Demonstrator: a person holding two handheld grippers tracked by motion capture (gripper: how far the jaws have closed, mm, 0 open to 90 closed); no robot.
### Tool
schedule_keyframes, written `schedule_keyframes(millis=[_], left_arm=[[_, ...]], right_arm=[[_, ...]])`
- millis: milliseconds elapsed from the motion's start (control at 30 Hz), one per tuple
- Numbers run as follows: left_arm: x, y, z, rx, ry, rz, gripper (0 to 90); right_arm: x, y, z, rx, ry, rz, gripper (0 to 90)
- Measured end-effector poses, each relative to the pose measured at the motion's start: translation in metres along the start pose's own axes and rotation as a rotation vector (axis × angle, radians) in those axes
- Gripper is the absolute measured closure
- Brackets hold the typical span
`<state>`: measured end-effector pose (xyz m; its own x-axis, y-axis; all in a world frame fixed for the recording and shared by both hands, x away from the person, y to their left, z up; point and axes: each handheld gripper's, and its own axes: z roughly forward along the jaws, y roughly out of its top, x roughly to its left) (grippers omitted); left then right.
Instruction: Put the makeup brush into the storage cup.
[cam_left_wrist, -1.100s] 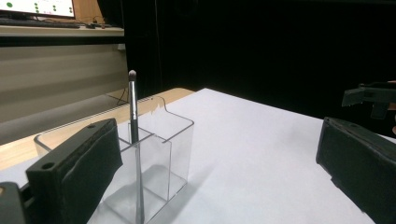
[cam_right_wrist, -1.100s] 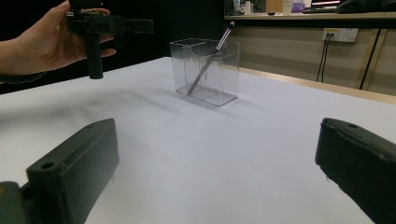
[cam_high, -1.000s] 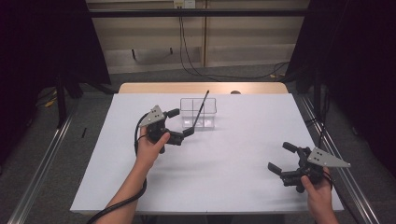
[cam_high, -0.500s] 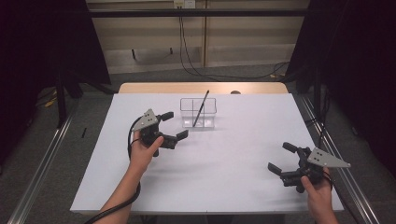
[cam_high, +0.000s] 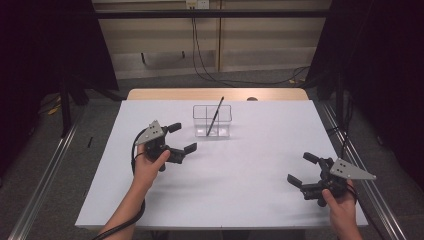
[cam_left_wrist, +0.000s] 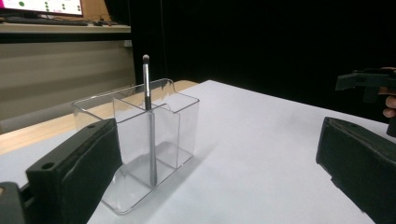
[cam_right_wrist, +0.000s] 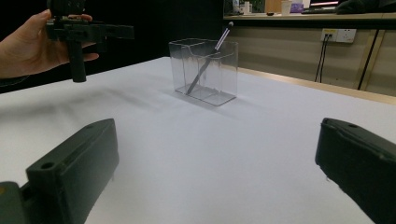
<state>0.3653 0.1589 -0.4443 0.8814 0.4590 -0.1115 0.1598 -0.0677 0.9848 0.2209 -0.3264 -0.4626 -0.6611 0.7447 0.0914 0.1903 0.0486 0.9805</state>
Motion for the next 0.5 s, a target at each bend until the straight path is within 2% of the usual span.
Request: schedule_keyframes(millis=[367,500], left_arm=[[-0.001,-0.003,-0.010,0.002,0.004,-0.008,0.0],[-0.001,-0.003,-0.014,0.007,0.006,0.003,0.0]], right_arm=[[0.000,0.000,0.000,0.000,-0.001,-0.004,0.0],[0.001,0.000,0.000,0.002,-0.001,-0.004,0.0]])
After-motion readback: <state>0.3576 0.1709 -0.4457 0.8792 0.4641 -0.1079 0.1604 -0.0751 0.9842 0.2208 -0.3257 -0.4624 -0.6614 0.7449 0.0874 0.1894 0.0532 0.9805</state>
